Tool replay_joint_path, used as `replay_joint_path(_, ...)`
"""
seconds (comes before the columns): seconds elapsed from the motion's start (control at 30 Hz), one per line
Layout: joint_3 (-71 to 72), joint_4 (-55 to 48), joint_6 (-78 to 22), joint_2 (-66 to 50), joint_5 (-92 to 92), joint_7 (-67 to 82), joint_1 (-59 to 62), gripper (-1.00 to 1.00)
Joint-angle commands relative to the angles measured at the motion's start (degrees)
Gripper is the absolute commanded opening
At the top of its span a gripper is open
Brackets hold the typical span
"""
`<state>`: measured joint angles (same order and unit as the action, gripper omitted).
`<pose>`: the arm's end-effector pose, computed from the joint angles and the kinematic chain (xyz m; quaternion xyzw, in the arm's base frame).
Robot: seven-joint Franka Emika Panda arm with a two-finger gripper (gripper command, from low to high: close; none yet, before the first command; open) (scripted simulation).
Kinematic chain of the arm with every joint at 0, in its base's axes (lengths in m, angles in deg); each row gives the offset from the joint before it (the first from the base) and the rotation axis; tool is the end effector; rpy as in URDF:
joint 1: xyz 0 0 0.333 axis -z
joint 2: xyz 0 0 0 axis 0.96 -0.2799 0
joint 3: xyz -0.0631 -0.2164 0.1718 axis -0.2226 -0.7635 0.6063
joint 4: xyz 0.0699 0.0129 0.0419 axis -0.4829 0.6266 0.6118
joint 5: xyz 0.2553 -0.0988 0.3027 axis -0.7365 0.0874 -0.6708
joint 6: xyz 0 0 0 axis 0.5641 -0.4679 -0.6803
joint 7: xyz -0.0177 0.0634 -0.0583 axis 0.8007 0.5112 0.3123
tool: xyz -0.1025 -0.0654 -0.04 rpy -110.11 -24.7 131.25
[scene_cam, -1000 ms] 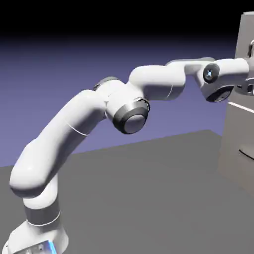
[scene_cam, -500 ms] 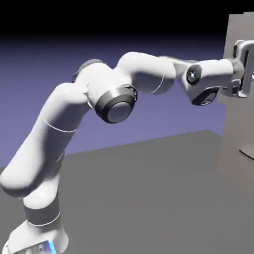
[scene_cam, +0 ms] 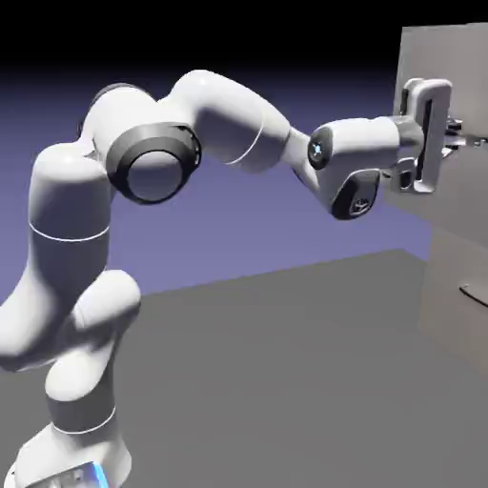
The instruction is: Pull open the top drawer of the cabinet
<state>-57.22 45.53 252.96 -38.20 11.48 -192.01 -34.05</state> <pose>0.6148 -0.0546 0.5494 -0.2706 0.6529 -0.2706 0.6537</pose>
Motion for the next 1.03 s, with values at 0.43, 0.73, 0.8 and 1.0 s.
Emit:
replay_joint_path(0.43, 24.9, 7.9, 1.7, -4.3, 5.8, -8.5, 28.8, -1.00)
replay_joint_path(0.73, 43.6, 13.7, 2.3, 1.1, -0.2, 0.3, 44.9, -1.00)
replay_joint_path(0.8, 47.7, 15.6, 2.5, 2.9, -1.9, 2.8, 48.3, -1.00)
replay_joint_path(1.0, 55.2, 19.9, 2.7, 7.0, -5.3, 7.2, 54.6, 1.00)
